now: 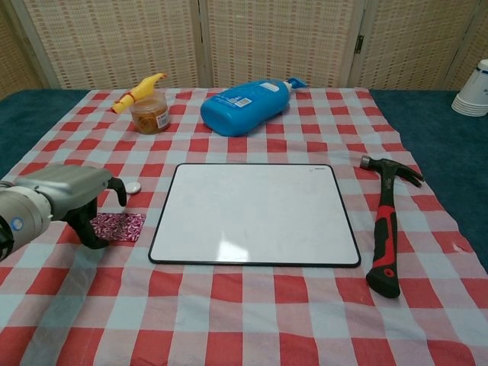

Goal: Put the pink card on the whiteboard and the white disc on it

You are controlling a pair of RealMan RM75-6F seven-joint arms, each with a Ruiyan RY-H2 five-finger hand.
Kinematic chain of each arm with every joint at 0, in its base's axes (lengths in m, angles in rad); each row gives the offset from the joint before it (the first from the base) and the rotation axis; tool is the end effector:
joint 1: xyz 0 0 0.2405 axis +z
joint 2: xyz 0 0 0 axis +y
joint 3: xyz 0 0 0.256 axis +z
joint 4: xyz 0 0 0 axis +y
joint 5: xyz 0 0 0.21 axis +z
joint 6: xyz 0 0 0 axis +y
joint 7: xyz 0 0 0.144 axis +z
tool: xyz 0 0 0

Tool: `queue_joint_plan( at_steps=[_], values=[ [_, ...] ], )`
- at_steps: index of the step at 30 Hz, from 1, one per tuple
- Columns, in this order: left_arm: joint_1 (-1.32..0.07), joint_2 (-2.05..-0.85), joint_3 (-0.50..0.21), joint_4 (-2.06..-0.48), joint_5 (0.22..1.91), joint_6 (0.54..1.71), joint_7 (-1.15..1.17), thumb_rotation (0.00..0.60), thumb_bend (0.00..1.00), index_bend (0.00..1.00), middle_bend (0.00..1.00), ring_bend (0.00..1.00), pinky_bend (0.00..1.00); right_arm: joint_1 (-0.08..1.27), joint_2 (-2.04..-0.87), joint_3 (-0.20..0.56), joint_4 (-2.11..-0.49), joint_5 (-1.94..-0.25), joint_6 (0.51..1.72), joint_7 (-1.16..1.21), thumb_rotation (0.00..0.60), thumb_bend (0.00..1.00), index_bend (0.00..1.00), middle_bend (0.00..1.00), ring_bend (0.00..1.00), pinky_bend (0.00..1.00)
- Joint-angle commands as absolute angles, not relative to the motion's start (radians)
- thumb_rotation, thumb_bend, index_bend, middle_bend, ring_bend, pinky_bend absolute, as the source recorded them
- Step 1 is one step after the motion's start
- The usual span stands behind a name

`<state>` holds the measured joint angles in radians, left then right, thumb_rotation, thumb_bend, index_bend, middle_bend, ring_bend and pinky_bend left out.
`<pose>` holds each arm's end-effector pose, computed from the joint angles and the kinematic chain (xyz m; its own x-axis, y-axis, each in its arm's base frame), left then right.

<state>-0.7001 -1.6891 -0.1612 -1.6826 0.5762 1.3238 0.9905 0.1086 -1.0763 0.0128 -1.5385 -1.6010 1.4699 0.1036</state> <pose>-0.1653 0.2913 -0.0397 0.5861 0.3866 0.7120 0.7851 -0.0537 -0.6171 -0.3158 -0.1814 0.1674 0.4188 -0.0454 0.9070 -0.9037 -0.1192 0.4113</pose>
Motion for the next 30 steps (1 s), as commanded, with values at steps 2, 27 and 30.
queue_joint_plan(
  at_steps=[2, 27, 30],
  values=[
    [-0.704, -1.691, -0.159, -1.68, 0.568, 1.319, 0.993, 0.6, 0.24, 0.3, 1.0, 1.0, 1.0, 0.108, -1.076, 0.013, -1.539, -1.601, 1.471, 0.105, 0.6, 0.12, 0.06, 0.12, 0.06, 0.13],
    [-0.717, -1.7, -0.155, -1.644, 0.547, 1.303, 0.978, 0.6, 0.24, 0.35, 1.0, 1.0, 1.0, 0.106, -1.077, 0.015, -1.539, -1.6, 1.476, 0.106, 0.6, 0.12, 0.06, 0.12, 0.06, 0.13],
    [-0.718, -1.699, -0.155, -1.646, 0.549, 1.304, 0.975, 0.6, 0.24, 0.36, 1.0, 1.0, 1.0, 0.106, -1.077, 0.015, -1.539, -1.6, 1.476, 0.105, 0.6, 0.12, 0.06, 0.12, 0.06, 0.13]
  ],
)
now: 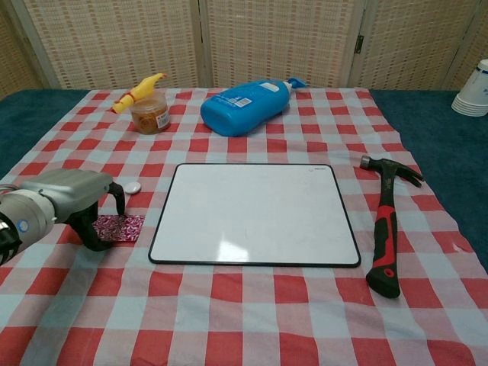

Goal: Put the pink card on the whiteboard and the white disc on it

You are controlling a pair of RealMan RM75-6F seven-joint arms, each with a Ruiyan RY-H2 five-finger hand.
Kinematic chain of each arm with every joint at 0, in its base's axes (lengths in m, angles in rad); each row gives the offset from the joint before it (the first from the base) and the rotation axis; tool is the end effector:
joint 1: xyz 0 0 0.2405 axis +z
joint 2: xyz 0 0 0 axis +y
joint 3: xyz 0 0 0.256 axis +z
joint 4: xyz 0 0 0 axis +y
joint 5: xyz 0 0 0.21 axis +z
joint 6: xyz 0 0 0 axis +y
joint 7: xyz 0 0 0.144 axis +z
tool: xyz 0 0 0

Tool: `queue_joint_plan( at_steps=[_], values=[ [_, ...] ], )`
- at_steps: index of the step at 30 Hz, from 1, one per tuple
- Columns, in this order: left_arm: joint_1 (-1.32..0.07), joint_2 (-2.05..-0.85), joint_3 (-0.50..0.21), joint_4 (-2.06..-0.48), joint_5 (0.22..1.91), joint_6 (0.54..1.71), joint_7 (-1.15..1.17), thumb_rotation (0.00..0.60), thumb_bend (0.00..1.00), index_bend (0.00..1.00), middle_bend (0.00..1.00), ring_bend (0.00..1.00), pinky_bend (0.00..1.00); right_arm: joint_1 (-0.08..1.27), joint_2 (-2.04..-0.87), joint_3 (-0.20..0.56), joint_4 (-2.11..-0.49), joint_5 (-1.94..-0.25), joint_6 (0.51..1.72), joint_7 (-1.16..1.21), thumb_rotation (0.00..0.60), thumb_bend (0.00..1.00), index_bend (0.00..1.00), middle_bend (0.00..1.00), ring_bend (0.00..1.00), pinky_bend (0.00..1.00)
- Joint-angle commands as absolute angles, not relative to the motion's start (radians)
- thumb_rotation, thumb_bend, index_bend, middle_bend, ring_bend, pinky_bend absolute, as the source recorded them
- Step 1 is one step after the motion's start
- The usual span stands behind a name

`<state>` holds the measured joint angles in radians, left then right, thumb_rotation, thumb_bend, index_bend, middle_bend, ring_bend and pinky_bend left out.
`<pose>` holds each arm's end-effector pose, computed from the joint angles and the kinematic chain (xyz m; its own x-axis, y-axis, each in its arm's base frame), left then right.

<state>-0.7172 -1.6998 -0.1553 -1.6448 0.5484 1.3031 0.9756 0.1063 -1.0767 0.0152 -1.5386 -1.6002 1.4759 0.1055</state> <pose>-0.1694 0.2953 -0.0452 0.5839 0.4031 0.7047 0.7826 -0.0488 -0.6206 -0.3156 -0.1812 0.1683 0.4157 -0.0383 0.9087 -0.9050 -0.1170 0.4091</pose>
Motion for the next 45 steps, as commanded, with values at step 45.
queue_joint_plan(
  at_steps=[45],
  values=[
    [-1.048, -1.963, -0.38, -1.515, 0.43, 1.299, 1.165, 0.6, 0.24, 0.39, 1.0, 1.0, 1.0, 0.104, -1.057, 0.027, -1.527, -1.584, 1.482, 0.169, 0.6, 0.12, 0.06, 0.12, 0.06, 0.13]
  ],
)
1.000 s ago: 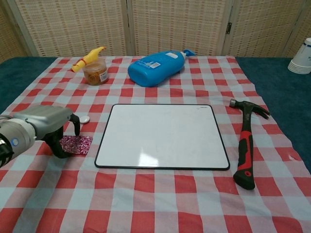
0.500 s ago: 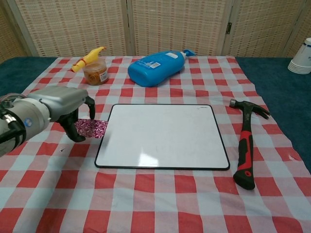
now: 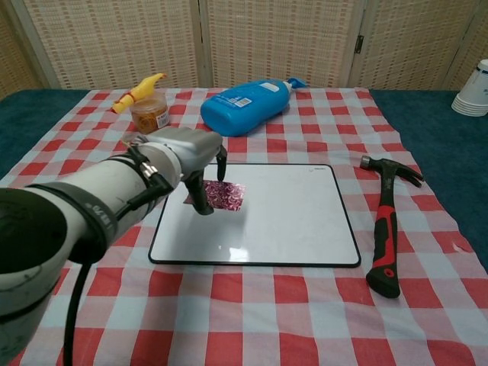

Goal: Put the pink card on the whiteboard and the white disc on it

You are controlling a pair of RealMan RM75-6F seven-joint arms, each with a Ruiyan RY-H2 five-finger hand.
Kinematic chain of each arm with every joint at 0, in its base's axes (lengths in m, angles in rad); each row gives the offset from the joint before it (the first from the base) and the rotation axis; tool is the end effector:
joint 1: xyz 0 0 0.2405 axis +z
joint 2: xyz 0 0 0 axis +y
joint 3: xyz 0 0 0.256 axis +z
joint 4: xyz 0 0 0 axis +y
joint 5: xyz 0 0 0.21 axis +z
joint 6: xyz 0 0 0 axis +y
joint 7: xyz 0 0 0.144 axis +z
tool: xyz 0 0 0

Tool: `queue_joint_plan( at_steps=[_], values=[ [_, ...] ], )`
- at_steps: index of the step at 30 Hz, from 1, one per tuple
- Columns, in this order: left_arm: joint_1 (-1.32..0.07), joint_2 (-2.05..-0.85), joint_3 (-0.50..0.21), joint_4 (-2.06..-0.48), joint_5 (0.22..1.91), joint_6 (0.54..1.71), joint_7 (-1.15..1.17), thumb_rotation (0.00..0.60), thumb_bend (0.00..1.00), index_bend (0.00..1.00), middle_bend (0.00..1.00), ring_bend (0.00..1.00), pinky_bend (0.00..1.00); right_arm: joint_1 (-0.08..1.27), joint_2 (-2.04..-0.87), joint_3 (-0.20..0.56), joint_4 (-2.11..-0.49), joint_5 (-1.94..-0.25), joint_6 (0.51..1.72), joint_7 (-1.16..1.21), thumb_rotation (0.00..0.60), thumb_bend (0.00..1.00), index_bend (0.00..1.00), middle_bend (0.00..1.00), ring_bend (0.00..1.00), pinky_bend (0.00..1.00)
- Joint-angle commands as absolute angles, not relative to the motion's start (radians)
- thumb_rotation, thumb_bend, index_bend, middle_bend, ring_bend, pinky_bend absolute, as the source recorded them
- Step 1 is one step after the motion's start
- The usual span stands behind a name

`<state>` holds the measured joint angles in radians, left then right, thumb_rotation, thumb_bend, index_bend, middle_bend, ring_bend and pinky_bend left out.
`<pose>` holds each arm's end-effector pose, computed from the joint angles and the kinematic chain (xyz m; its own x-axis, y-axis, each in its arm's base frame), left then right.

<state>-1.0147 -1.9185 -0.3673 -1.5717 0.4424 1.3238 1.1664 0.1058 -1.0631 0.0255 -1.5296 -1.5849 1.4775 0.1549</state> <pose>-0.0300 0.3209 -0.0847 0.6064 0.3064 0.7338 0.7950 -0.2144 -0.5675 -0.3191 -0.1837 0.1766 0.3889 -0.0280 0.9209 -0.9177 -0.0999 0.3845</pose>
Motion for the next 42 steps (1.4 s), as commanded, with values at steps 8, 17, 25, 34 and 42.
queue_joint_plan(
  at_steps=[8, 17, 25, 34, 42],
  values=[
    [-1.099, -2.036, -0.4, -1.372, 0.409, 1.242, 1.149, 0.6, 0.25, 0.39, 1.0, 1.0, 1.0, 0.11, -1.052, 0.035, -1.513, -1.568, 1.467, 0.199, 0.6, 0.12, 0.06, 0.12, 0.06, 0.13],
    [-1.131, -2.071, -0.413, -1.293, 0.406, 1.206, 1.143, 0.6, 0.24, 0.35, 1.0, 1.0, 1.0, 0.118, -1.053, 0.037, -1.505, -1.561, 1.449, 0.207, 0.6, 0.12, 0.06, 0.12, 0.06, 0.13],
    [-1.105, -2.035, -0.395, -1.303, 0.444, 1.216, 1.111, 0.6, 0.24, 0.24, 1.0, 1.0, 1.0, 0.12, -1.057, 0.037, -1.507, -1.559, 1.446, 0.196, 0.6, 0.12, 0.06, 0.12, 0.06, 0.13],
    [-1.025, -1.89, -0.362, -1.417, 0.442, 1.276, 1.121, 0.6, 0.26, 0.33, 1.0, 1.0, 1.0, 0.12, -1.064, 0.033, -1.513, -1.564, 1.447, 0.173, 0.6, 0.12, 0.06, 0.12, 0.06, 0.13],
    [-0.966, -1.789, -0.327, -1.429, 0.459, 1.242, 1.067, 0.6, 0.28, 0.39, 1.0, 1.0, 1.0, 0.121, -1.074, 0.029, -1.521, -1.568, 1.443, 0.136, 0.6, 0.12, 0.06, 0.12, 0.06, 0.13]
  ],
)
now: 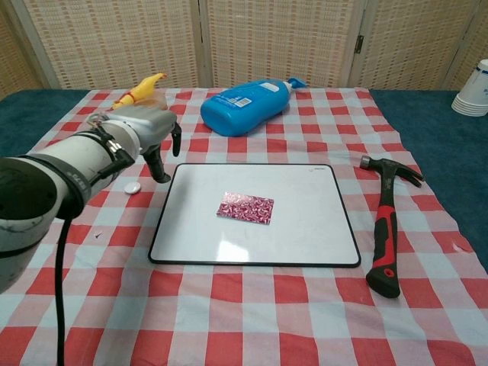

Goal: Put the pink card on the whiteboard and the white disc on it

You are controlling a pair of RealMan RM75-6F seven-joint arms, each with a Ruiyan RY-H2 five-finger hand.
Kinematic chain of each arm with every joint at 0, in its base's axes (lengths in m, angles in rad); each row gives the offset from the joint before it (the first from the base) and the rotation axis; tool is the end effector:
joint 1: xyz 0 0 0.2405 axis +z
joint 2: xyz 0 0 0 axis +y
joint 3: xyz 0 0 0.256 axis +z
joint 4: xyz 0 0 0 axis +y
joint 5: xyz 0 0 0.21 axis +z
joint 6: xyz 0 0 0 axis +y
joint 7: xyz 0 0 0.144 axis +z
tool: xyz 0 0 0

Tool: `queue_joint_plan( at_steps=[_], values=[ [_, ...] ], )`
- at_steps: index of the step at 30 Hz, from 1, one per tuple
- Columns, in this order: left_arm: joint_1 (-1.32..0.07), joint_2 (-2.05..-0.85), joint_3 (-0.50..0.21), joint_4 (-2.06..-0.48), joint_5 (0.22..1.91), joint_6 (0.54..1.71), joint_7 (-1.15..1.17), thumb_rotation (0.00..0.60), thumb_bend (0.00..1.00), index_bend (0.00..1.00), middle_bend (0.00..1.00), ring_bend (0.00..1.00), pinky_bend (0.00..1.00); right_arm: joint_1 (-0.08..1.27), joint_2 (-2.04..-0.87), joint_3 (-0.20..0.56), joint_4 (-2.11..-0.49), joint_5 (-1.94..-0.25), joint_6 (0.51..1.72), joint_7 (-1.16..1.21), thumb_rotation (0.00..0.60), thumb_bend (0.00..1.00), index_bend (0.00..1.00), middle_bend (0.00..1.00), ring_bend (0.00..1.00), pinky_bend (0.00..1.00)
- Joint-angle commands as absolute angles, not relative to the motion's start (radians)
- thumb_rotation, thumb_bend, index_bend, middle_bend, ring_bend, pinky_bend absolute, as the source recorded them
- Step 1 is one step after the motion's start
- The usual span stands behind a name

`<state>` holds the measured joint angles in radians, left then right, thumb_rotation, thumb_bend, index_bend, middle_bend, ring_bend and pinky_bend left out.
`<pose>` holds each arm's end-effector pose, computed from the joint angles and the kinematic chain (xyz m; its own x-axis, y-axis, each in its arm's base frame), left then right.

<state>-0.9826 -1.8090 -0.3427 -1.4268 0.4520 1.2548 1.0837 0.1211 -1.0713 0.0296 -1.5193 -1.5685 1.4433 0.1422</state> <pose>-0.0848 0.3706 -0.0523 0.6428 0.2489 0.7244 0.7596 -0.0852 -0.6448 -0.3219 -0.1898 0.1726 0.4034 -0.0479 0.9138 -0.9126 -0.0933 0.3980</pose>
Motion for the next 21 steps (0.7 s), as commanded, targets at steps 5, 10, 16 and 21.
queue_joint_plan(
  at_steps=[5, 10, 16, 21],
  values=[
    [-0.934, -1.764, -0.297, -1.432, 0.471, 1.227, 1.028, 0.6, 0.28, 0.39, 1.0, 1.0, 1.0, 0.125, -1.079, 0.031, -1.522, -1.558, 1.431, 0.121, 0.6, 0.12, 0.06, 0.12, 0.06, 0.13],
    [-0.909, -1.762, -0.284, -1.397, 0.474, 1.201, 0.976, 0.6, 0.28, 0.38, 1.0, 1.0, 1.0, 0.129, -1.084, 0.031, -1.524, -1.555, 1.422, 0.108, 0.6, 0.12, 0.06, 0.12, 0.06, 0.13],
    [-0.904, -1.766, -0.286, -1.35, 0.464, 1.168, 0.952, 0.6, 0.28, 0.39, 1.0, 1.0, 1.0, 0.132, -1.085, 0.034, -1.523, -1.543, 1.412, 0.101, 0.6, 0.12, 0.06, 0.12, 0.06, 0.13],
    [-0.906, -1.772, -0.287, -1.322, 0.449, 1.151, 0.949, 0.6, 0.29, 0.4, 1.0, 1.0, 1.0, 0.135, -1.086, 0.035, -1.522, -1.54, 1.407, 0.1, 0.6, 0.12, 0.06, 0.12, 0.06, 0.13]
  ],
)
